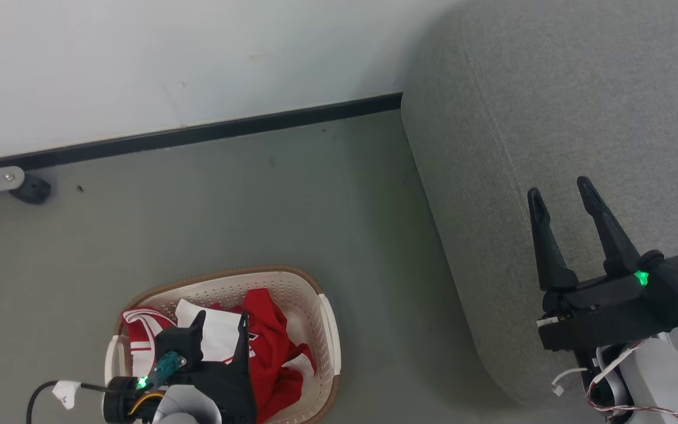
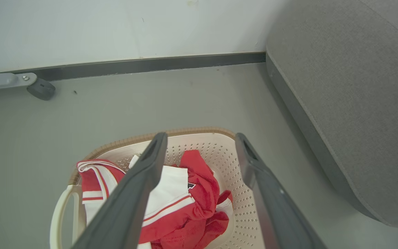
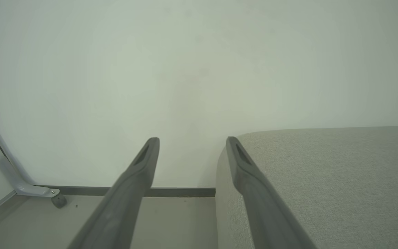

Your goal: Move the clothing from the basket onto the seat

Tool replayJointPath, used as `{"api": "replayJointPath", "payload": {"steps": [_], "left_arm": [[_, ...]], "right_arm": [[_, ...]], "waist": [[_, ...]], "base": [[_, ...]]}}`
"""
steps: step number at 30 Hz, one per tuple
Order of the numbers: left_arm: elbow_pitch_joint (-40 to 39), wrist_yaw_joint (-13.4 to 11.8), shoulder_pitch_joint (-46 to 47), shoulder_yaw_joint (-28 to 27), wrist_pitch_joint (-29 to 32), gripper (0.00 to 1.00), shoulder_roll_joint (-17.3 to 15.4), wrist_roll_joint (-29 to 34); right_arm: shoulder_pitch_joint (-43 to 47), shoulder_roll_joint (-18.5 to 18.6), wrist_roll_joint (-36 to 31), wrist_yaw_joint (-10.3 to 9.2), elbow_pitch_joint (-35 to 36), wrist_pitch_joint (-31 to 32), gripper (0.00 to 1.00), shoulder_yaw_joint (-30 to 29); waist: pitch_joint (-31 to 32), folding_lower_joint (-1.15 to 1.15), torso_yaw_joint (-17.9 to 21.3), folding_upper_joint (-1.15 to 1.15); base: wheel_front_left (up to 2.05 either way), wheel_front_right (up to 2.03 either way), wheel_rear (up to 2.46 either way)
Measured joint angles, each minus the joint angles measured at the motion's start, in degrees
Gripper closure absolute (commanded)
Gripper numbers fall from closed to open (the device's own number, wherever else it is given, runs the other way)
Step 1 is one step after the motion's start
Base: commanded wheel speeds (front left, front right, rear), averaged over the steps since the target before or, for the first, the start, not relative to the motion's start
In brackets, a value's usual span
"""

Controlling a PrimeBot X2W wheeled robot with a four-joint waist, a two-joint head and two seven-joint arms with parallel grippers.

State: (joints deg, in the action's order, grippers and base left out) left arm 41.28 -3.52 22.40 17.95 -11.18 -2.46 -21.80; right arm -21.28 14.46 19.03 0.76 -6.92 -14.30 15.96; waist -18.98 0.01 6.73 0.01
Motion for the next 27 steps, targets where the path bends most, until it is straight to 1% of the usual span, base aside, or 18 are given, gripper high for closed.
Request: {"api": "replayJointPath", "payload": {"steps": [8, 10, 12, 13, 16, 21, 27], "left_arm": [[4.46, 0.58, 4.93, 0.59, 2.72, 0.0, 0.09, -0.24], [4.95, 0.73, 5.57, 0.6, 3.11, 0.0, 0.09, -0.29], [6.0, 1.08, 6.88, 0.63, 3.82, 0.0, 0.11, -0.32], [7.58, 1.09, 8.74, 0.38, 5.01, 0.0, 0.12, -0.35], [9.15, 1.08, 10.3, -0.75, 6.11, 0.0, -0.03, -0.7], [10.91, 1.01, 13.44, -1.82, 7.44, 0.0, -1.93, -1.91], [13.3, 0.99, 15.95, -2.88, 8.6, 0.0, -5.5, -1.9]], "right_arm": [[-3.28, -1.43, -0.01, 0.0, 4.19, -0.16, 0.0, -0.08], [-3.62, -1.56, -0.03, 0.0, 4.77, -0.18, 0.0, -0.14], [-4.32, -1.87, -0.37, -0.01, 5.84, -0.25, 0.0, -0.36], [-5.34, -2.36, -0.42, -0.02, 7.14, -0.41, 0.0, -0.66], [-6.59, -3.09, -0.4, -0.01, 8.57, -0.42, 0.0, -0.75], [-7.57, -4.09, 0.08, -0.1, 10.46, -0.42, 0.0, -1.86], [-8.95, -5.93, 0.33, -0.08, 10.77, -0.42, 0.0, -2.1]], "waist": [[-6.46, 0.0, 3.32, 0.0], [-7.26, 0.0, 3.78, 0.0], [-8.9, 0.0, 4.75, 0.0], [-11.37, 0.0, 6.2, 0.0], [-13.87, 0.0, 7.66, 0.0], [-18.15, 0.0, 10.02, 0.0], [-23.08, 0.0, 12.74, 0.0]], "base": [[0.0, 0.0, 0.0], [0.0, 0.0, 0.0], [0.0, 0.0, 0.0], [0.0, 0.0, 0.0], [0.0, 0.0, 0.0], [0.0, 0.0, 0.0], [0.0, 0.0, 0.0]]}}
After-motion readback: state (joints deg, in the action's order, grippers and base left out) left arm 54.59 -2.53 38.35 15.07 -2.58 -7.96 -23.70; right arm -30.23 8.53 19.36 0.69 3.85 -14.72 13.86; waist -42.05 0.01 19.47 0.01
